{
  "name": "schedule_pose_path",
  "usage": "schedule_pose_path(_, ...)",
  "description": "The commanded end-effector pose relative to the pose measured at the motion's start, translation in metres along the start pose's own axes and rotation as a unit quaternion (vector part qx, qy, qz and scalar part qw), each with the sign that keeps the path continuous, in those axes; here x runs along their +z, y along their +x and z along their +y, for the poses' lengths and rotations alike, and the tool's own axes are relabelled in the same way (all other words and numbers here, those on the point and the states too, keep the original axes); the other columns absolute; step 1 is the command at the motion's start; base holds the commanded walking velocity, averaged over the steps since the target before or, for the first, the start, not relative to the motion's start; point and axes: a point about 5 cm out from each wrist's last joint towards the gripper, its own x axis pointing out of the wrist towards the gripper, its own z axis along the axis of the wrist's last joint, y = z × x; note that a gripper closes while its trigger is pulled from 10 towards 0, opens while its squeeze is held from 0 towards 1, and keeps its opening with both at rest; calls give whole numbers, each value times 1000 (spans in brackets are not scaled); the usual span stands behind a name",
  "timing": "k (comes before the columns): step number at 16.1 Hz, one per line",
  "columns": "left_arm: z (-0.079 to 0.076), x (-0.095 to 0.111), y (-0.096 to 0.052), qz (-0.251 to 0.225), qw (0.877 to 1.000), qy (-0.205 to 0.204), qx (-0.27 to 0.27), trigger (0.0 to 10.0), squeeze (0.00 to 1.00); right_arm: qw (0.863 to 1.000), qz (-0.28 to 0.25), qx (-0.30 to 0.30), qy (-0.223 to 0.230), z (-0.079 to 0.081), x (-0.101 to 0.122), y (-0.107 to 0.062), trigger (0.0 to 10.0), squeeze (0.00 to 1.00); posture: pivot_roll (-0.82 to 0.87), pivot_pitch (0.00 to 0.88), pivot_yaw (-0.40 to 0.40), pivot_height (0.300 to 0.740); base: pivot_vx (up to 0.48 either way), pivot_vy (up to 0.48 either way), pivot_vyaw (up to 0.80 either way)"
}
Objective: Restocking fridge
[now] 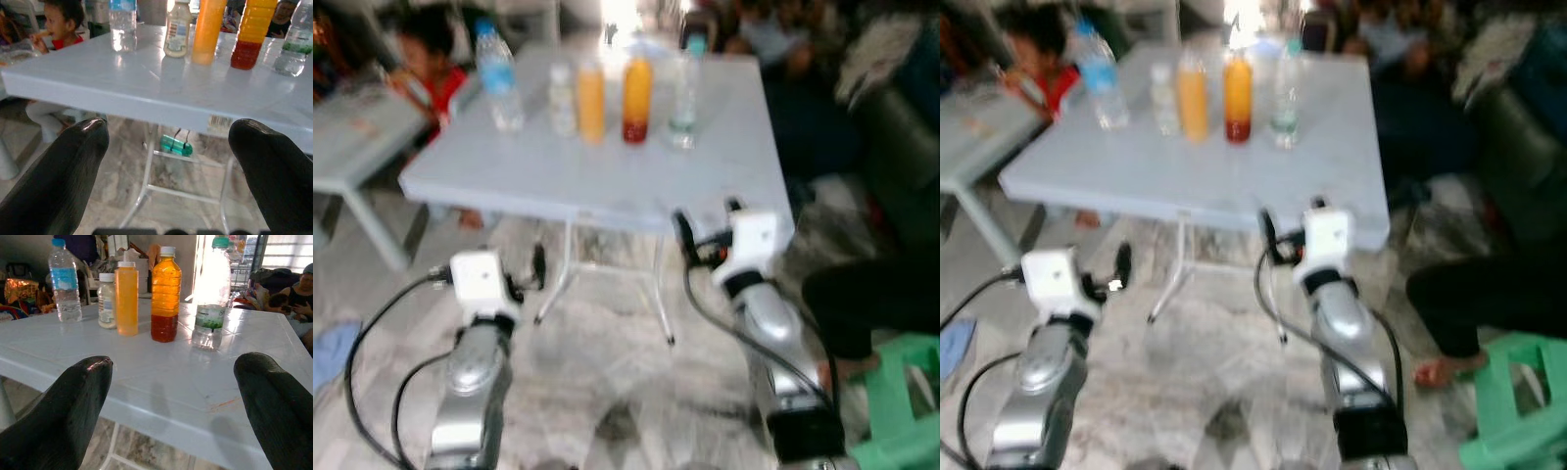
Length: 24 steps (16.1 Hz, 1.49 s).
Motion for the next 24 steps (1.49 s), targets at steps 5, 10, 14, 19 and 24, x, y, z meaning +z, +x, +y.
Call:
schedule_pose_path(5, -10, 1, 1, 0, 1000, -11, -14, 10000, 0, 1000, 11, -16, -7, -12, -5, -3, 10000, 0, -75, 59, 25, 740, 339, 0, -254)
schedule_pose_path(10, -13, 3, 2, -3, 1000, -11, -17, 10000, 0, 999, 7, -2, -33, -8, -4, -3, 10000, 0, -75, 63, 28, 740, 339, 0, -160)
schedule_pose_path(14, -15, 4, 5, -3, 1000, -7, -24, 10000, 0, 1000, 3, 8, -28, -7, -3, -3, 10000, 0, -75, 60, 27, 740, 338, 0, 566)
schedule_pose_path(19, -16, 5, 7, -6, 1000, -4, -26, 10000, 0, 1000, 0, 11, -26, -6, -2, 0, 10000, 0, -75, 57, 26, 740, 350, 0, 526)
schedule_pose_path(24, -15, 4, 7, -5, 1000, -3, -27, 10000, 0, 1000, 10, 4, -20, -7, -4, 3, 10000, 0, -75, 62, 21, 740, 353, 0, -460)
